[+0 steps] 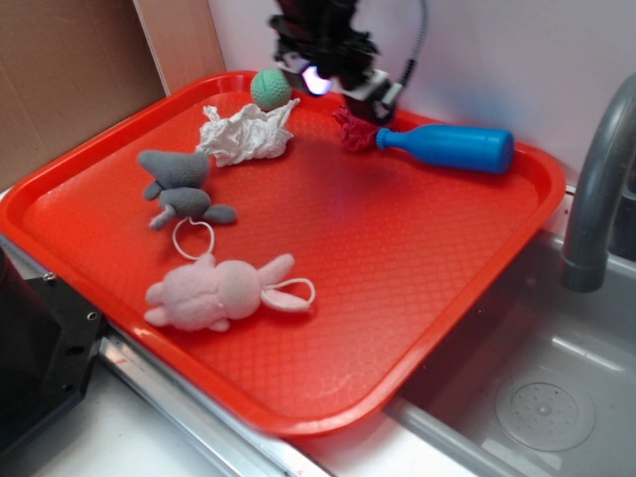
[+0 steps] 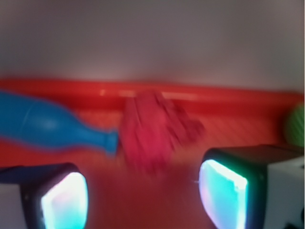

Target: Grab the red paper.

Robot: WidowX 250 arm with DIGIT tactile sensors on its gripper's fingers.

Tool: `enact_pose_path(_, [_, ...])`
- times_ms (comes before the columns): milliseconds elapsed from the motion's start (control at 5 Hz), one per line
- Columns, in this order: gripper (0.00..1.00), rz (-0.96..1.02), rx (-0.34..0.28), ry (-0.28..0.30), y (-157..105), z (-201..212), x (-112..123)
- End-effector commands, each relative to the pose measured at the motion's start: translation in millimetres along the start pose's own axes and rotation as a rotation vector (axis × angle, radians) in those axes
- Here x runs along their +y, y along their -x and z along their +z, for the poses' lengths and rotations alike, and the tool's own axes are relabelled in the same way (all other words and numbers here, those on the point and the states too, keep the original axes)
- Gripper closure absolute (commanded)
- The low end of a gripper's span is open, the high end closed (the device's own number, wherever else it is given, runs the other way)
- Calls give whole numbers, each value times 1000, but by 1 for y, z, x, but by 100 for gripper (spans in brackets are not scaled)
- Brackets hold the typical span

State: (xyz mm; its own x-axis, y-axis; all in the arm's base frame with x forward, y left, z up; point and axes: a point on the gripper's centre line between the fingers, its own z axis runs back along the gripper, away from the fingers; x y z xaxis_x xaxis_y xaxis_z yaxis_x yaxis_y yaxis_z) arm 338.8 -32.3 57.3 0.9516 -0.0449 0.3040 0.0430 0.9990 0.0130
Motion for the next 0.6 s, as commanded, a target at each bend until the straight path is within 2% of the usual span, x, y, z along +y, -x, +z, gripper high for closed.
enact_pose_path(0, [0, -10, -4, -114, -7, -27, 6])
enact_pose_path(200, [0, 29, -1, -157, 2, -29, 21])
enact_pose_path(400, [100, 42, 7, -157, 4, -28, 24])
